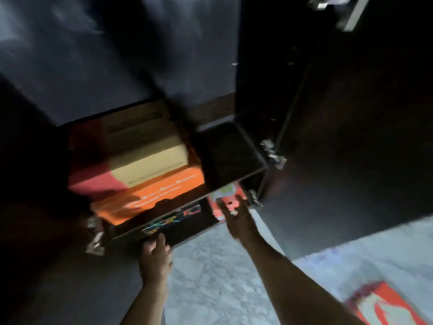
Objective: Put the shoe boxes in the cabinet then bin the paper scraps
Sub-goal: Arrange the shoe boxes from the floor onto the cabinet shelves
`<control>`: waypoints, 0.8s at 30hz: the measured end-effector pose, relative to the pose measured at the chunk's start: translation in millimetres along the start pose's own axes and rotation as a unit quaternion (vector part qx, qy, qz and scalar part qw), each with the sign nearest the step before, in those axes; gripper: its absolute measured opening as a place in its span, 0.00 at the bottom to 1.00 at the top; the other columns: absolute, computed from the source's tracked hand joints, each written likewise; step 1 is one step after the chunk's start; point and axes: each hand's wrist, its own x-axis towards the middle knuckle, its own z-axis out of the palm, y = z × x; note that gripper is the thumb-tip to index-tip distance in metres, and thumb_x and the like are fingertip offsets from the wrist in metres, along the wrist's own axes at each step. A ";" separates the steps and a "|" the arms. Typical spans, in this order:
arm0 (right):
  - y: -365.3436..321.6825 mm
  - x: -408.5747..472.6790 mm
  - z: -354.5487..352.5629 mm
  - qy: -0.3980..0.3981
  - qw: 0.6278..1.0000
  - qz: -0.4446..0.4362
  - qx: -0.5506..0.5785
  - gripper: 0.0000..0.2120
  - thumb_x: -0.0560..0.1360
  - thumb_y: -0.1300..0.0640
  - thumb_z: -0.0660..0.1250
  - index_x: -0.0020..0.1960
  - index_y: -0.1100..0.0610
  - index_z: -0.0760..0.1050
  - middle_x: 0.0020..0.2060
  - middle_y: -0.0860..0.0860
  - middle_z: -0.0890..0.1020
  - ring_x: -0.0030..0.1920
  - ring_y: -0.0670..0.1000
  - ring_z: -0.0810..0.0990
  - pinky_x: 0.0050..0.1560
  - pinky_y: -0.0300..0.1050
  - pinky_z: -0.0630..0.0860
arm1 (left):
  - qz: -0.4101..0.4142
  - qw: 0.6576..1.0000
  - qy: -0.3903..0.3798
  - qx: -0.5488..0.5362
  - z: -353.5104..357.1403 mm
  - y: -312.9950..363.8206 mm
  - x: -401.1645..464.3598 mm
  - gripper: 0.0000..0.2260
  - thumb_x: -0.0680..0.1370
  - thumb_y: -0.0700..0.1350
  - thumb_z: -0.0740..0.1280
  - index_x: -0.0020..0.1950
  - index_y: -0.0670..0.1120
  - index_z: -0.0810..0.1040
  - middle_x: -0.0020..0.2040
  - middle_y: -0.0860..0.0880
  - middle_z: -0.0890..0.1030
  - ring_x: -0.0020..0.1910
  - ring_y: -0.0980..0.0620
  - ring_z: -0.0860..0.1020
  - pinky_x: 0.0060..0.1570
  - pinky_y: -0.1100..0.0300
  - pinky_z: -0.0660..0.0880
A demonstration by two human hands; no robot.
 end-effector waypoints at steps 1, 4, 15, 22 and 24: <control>32.4 -19.5 -20.0 0.003 0.999 0.047 -0.011 0.65 0.52 0.11 0.59 0.79 0.48 0.62 0.72 0.58 0.75 0.69 0.56 0.76 0.66 0.47 0.74 | -0.038 0.996 -0.055 0.061 11.3 -27.4 -17.6 0.14 0.83 0.52 0.63 0.63 0.45 0.75 0.46 0.45 0.79 0.40 0.49 0.77 0.40 0.58 0.69; 118.3 -97.6 -91.6 0.039 0.985 0.163 -0.040 0.58 0.64 0.16 0.59 0.82 0.50 0.55 0.76 0.58 0.70 0.75 0.58 0.70 0.72 0.49 0.68 | -0.110 0.944 -0.191 0.247 53.7 -94.4 -82.0 0.13 0.81 0.52 0.67 0.60 0.45 0.77 0.51 0.42 0.81 0.46 0.44 0.80 0.48 0.52 0.72; 434.5 -276.5 -317.5 0.333 0.867 0.353 0.115 0.56 0.63 0.15 0.57 0.80 0.48 0.60 0.76 0.53 0.72 0.73 0.61 0.73 0.72 0.58 0.71 | 0.006 0.679 -0.485 0.551 256.0 -278.3 -271.3 0.11 0.76 0.55 0.70 0.41 0.51 0.73 0.46 0.49 0.80 0.46 0.50 0.79 0.47 0.55 0.69; 580.5 -268.3 -400.5 0.353 0.821 0.403 0.197 0.43 0.75 0.27 0.60 0.79 0.54 0.62 0.76 0.56 0.71 0.73 0.61 0.72 0.70 0.56 0.70 | 0.125 0.577 -0.465 0.659 380.4 -414.3 -286.8 0.12 0.78 0.54 0.70 0.60 0.53 0.77 0.57 0.48 0.83 0.57 0.47 0.81 0.54 0.56 0.76; 621.0 -252.6 -414.5 0.347 0.816 0.411 0.211 0.42 0.75 0.27 0.61 0.79 0.54 0.62 0.76 0.55 0.72 0.73 0.60 0.73 0.70 0.55 0.70 | 0.134 0.531 -0.465 0.695 414.8 -452.6 -282.1 0.17 0.79 0.56 0.69 0.66 0.52 0.75 0.61 0.47 0.82 0.58 0.45 0.80 0.53 0.54 0.78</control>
